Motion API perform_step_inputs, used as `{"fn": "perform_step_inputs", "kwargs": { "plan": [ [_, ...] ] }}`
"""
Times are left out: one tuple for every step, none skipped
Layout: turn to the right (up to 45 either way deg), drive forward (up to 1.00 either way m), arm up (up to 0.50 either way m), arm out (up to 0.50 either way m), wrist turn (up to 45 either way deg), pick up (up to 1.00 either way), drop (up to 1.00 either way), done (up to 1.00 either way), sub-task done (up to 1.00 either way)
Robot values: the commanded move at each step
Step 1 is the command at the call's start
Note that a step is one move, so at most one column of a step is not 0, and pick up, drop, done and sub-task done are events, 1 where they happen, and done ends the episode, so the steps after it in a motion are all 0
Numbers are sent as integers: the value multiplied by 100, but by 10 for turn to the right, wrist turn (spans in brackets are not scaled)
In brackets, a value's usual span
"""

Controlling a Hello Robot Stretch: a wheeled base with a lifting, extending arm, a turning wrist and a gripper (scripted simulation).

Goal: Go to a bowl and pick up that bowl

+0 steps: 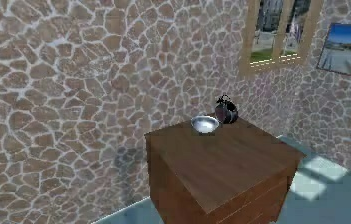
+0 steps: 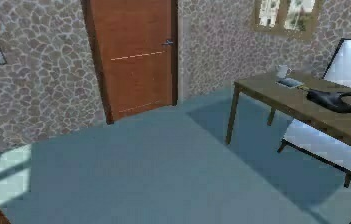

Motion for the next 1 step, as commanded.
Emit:
{"fn": "perform_step_inputs", "kwargs": {
  "plan": [
    [-450,0,0,0,0,0,0,0,0]
  ]
}}
